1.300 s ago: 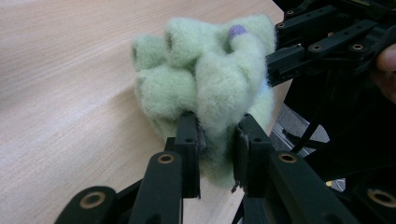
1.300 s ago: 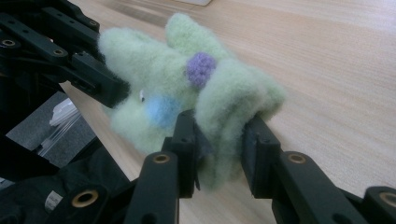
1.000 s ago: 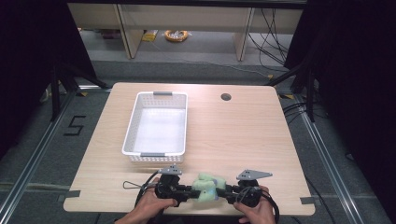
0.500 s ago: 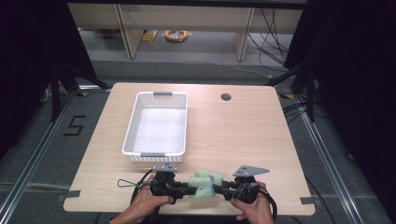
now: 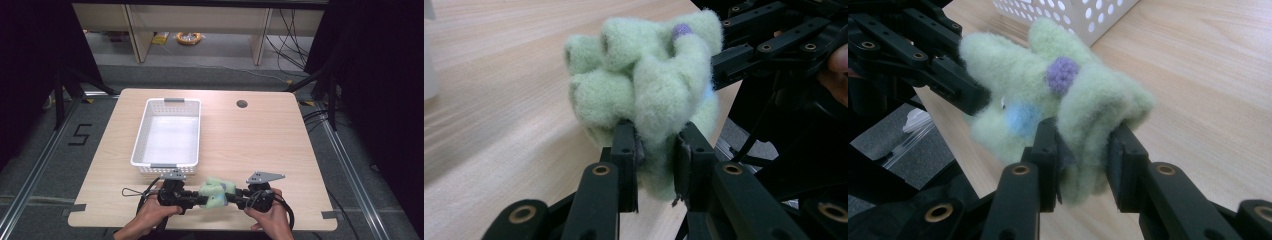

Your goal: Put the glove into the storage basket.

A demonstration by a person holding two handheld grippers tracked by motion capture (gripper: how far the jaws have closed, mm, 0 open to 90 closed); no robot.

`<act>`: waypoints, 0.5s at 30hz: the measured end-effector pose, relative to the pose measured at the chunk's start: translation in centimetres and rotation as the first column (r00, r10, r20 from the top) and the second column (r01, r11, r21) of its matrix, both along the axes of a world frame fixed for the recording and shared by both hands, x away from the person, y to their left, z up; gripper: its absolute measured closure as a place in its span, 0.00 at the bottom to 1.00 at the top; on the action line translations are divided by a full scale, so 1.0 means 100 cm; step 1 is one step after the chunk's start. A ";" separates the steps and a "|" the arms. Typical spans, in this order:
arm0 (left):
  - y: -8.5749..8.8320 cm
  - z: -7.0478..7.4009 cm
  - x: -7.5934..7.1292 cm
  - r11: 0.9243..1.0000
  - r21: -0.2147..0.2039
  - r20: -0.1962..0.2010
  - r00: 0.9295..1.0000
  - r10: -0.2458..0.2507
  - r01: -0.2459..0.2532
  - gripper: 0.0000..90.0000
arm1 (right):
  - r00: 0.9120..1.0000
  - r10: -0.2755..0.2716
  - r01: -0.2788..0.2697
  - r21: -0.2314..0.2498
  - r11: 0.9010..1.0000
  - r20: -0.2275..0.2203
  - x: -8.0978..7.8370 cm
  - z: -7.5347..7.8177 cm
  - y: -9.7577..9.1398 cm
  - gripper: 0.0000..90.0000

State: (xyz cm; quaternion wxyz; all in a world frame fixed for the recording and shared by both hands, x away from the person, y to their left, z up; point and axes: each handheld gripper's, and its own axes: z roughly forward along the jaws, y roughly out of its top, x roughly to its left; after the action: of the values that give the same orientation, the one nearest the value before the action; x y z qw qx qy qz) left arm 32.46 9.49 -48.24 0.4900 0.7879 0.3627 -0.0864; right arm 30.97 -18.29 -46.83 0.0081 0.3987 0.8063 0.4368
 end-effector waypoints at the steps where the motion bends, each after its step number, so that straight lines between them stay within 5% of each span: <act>1: 0.002 0.001 0.002 1.000 -0.001 -0.003 1.000 -0.014 0.014 0.81 | 1.000 -0.011 0.011 0.000 1.000 -0.009 0.000 0.001 0.002 0.77; 2: 0.002 0.003 0.002 1.000 -0.001 0.000 1.000 -0.009 0.009 0.81 | 1.000 0.006 -0.005 -0.013 1.000 0.017 0.003 0.001 0.001 0.77; 3: 0.003 0.004 0.003 1.000 0.000 0.004 1.000 -0.007 0.007 0.81 | 1.000 -0.010 0.010 0.004 1.000 -0.021 0.002 0.003 0.004 0.77; 4: 0.004 0.005 0.003 1.000 -0.001 0.004 1.000 -0.005 0.005 0.81 | 1.000 0.010 -0.010 -0.009 1.000 0.018 0.005 0.003 0.002 0.77; 5: 0.005 0.007 0.004 1.000 0.007 0.009 1.000 0.004 -0.004 0.81 | 1.000 -0.010 0.009 -0.005 1.000 -0.025 0.003 0.006 0.005 0.77; 6: 0.006 0.008 0.004 1.000 0.006 0.013 1.000 -0.003 0.003 0.81 | 1.000 0.017 -0.017 -0.002 1.000 0.009 0.007 0.005 0.004 0.77; 9: 0.009 0.015 0.008 1.000 0.015 0.031 1.000 -0.007 0.006 0.81 | 1.000 0.003 -0.003 0.010 1.000 -0.009 0.008 0.011 0.009 0.77; 10: 0.010 0.018 0.009 1.000 0.010 0.027 1.000 -0.015 0.015 0.81 | 1.000 0.015 -0.015 -0.001 1.000 0.019 0.012 0.012 0.009 0.77; 11: 0.011 0.021 0.009 1.000 0.013 0.028 1.000 -0.001 0.001 0.81 | 1.000 0.007 -0.006 0.011 1.000 -0.013 0.011 0.015 0.011 0.77; 13: 0.013 0.027 0.012 1.000 0.012 0.030 0.999 -0.014 0.014 0.81 | 0.999 0.022 -0.022 0.007 1.000 0.028 0.016 0.018 0.011 0.77; 15: 0.015 0.033 0.015 1.000 0.023 0.036 0.999 -0.008 0.007 0.81 | 1.000 0.024 -0.024 0.013 1.000 0.020 0.018 0.022 0.013 0.77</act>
State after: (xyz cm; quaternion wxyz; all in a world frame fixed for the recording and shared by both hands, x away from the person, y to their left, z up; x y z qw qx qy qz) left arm 33.91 11.03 -44.97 0.4870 0.7963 0.3520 -0.0699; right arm 32.81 -16.99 -44.59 0.0083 0.3848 0.8079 0.4463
